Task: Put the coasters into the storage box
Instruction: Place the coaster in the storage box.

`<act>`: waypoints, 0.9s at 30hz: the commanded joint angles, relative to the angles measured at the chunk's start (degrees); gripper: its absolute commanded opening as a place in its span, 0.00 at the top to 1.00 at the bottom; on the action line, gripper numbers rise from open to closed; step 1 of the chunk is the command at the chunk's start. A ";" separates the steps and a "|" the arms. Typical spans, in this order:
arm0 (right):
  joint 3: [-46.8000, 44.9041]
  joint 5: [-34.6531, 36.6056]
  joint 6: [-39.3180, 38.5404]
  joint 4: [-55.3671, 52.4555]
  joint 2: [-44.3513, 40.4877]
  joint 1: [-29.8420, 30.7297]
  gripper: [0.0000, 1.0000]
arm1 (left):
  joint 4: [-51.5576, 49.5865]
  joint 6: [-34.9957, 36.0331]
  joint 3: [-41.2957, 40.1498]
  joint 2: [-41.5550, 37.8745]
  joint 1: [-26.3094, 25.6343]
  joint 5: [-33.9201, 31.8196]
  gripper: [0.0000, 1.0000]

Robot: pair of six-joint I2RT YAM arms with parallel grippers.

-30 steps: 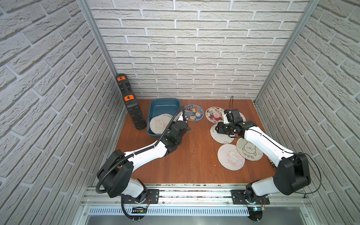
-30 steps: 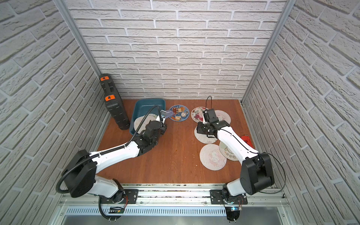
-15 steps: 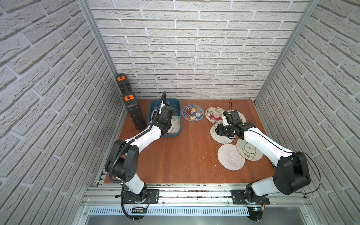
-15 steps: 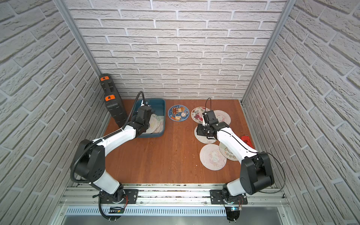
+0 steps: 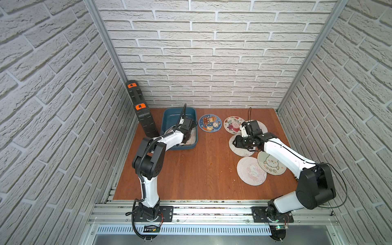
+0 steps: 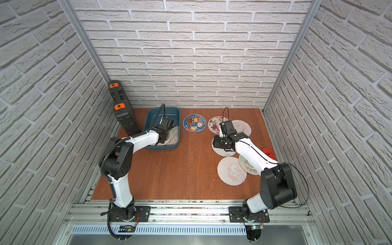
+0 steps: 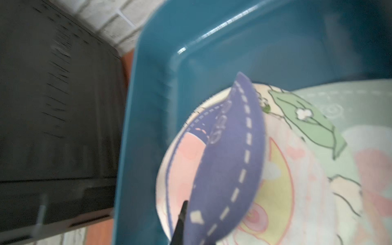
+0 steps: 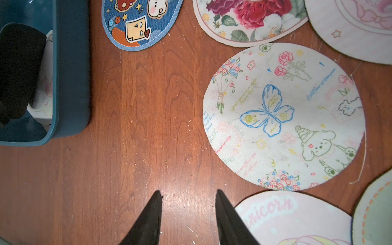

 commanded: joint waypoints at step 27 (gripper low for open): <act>-3.38 0.73 4.84 -4.01 -5.16 1.02 0.58 | -10.79 -8.75 -4.11 -16.14 -8.26 13.27 0.02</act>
